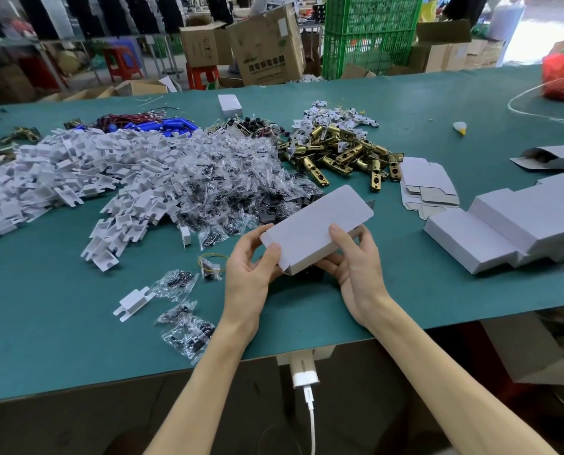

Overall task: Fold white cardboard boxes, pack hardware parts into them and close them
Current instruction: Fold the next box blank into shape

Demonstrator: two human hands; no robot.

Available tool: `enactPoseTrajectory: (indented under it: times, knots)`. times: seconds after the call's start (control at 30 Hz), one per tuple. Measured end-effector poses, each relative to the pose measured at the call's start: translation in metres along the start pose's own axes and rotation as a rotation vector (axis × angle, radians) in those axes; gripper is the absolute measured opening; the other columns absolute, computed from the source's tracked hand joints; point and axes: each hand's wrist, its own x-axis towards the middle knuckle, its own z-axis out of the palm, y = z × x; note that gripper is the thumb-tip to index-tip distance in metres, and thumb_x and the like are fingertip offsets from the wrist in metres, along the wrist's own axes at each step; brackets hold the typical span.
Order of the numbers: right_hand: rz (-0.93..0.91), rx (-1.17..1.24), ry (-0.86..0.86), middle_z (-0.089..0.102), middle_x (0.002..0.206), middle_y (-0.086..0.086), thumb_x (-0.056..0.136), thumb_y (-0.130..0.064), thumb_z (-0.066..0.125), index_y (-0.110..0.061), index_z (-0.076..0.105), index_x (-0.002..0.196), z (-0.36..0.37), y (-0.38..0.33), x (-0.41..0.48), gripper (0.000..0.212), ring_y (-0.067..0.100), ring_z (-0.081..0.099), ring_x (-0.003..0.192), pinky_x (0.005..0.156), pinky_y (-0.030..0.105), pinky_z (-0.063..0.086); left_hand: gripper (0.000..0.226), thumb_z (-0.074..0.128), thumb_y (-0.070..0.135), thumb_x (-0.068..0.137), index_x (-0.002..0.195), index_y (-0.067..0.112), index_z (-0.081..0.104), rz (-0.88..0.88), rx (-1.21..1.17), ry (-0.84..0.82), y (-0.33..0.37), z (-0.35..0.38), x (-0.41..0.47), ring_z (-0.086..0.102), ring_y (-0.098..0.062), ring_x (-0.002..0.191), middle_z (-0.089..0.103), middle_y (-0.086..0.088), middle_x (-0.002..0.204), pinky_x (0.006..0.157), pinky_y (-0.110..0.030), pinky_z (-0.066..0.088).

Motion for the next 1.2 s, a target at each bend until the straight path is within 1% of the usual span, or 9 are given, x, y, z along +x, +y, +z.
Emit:
enactPoseTrajectory:
  times: [0.17, 0.3, 0.43, 0.6, 0.73, 0.87, 0.97, 1.1, 1.2]
  knots:
    - [-0.009, 0.005, 0.005, 0.072, 0.113, -0.001, 0.099, -0.022, 0.064, -0.016, 0.051, 0.13, -0.0016, 0.0025, 0.0025, 0.034, 0.027, 0.072, 0.106, 0.077, 0.034, 0.059, 0.028, 0.063, 0.009, 0.102, 0.129, 0.017, 0.063, -0.005, -0.017, -0.01, 0.0008, 0.0009, 0.0001, 0.072, -0.009, 0.105, 0.072, 0.002, 0.122, 0.077, -0.028, 0.061]
    - [-0.02, -0.01, 0.019, 0.07, 0.121, 0.003, 0.1, -0.028, 0.063, -0.016, 0.049, 0.135, -0.0019, 0.0044, 0.0041, 0.039, 0.027, 0.071, 0.109, 0.078, 0.034, 0.06, 0.029, 0.064, 0.01, 0.101, 0.129, 0.015, 0.063, 0.005, -0.028, -0.019, 0.0024, 0.0019, -0.0005, 0.072, -0.009, 0.105, 0.07, -0.001, 0.125, 0.077, -0.026, 0.061]
    - [-0.058, -0.031, 0.0, 0.069, 0.128, 0.004, 0.099, -0.034, 0.065, -0.023, 0.044, 0.143, -0.0014, 0.0044, 0.0039, 0.05, 0.029, 0.07, 0.113, 0.081, 0.037, 0.06, 0.03, 0.065, 0.007, 0.1, 0.129, 0.012, 0.062, 0.008, -0.021, -0.017, 0.0037, 0.0021, -0.0003, 0.072, -0.01, 0.105, 0.068, -0.006, 0.127, 0.079, -0.03, 0.062]
    - [-0.087, -0.054, -0.035, 0.07, 0.126, 0.0, 0.099, -0.035, 0.064, -0.032, 0.041, 0.146, -0.0008, 0.0034, 0.0022, 0.052, 0.031, 0.07, 0.113, 0.082, 0.039, 0.06, 0.033, 0.067, 0.005, 0.097, 0.129, 0.007, 0.06, -0.003, -0.052, -0.021, 0.005, 0.001, -0.0009, 0.073, -0.015, 0.107, 0.068, -0.011, 0.128, 0.08, -0.032, 0.063]
    - [-0.081, -0.057, -0.034, 0.071, 0.123, -0.002, 0.101, -0.035, 0.061, -0.03, 0.042, 0.145, 0.0001, 0.0027, 0.0012, 0.048, 0.031, 0.071, 0.111, 0.083, 0.041, 0.061, 0.033, 0.068, 0.006, 0.097, 0.129, 0.008, 0.061, -0.009, -0.075, -0.026, 0.0054, 0.0002, -0.0011, 0.073, -0.015, 0.107, 0.069, -0.01, 0.128, 0.079, -0.031, 0.063]
    - [-0.06, -0.053, -0.029, 0.069, 0.128, 0.0, 0.104, -0.032, 0.057, -0.029, 0.042, 0.145, 0.0002, 0.0015, 0.0005, 0.044, 0.033, 0.07, 0.112, 0.086, 0.045, 0.06, 0.033, 0.071, 0.009, 0.095, 0.127, 0.011, 0.063, -0.016, -0.086, -0.01, 0.0039, -0.0008, -0.0009, 0.073, -0.016, 0.107, 0.07, -0.009, 0.125, 0.077, -0.03, 0.062]
    - [-0.041, -0.047, -0.024, 0.068, 0.127, 0.0, 0.106, -0.028, 0.054, -0.029, 0.044, 0.143, -0.0001, 0.0017, 0.0003, 0.039, 0.033, 0.07, 0.111, 0.084, 0.043, 0.06, 0.032, 0.071, 0.012, 0.095, 0.126, 0.012, 0.064, -0.015, -0.075, 0.006, 0.0025, -0.0011, -0.0003, 0.071, -0.02, 0.112, 0.069, -0.01, 0.127, 0.078, -0.03, 0.062]
    - [-0.026, -0.026, -0.031, 0.066, 0.125, 0.001, 0.107, -0.023, 0.051, -0.023, 0.044, 0.144, -0.001, 0.0029, 0.0023, 0.038, 0.032, 0.071, 0.106, 0.08, 0.04, 0.06, 0.03, 0.069, 0.01, 0.097, 0.126, 0.011, 0.064, -0.045, -0.065, 0.034, 0.0016, -0.0025, 0.0009, 0.071, -0.017, 0.111, 0.069, -0.011, 0.128, 0.076, -0.028, 0.062]
    - [-0.04, -0.037, -0.038, 0.065, 0.128, 0.001, 0.105, -0.024, 0.056, -0.023, 0.043, 0.145, -0.0015, 0.0037, 0.003, 0.042, 0.03, 0.069, 0.111, 0.082, 0.04, 0.06, 0.03, 0.07, 0.009, 0.097, 0.126, 0.009, 0.065, -0.049, -0.075, 0.04, 0.0016, -0.0024, 0.0003, 0.071, -0.016, 0.111, 0.069, -0.012, 0.129, 0.075, -0.027, 0.061]
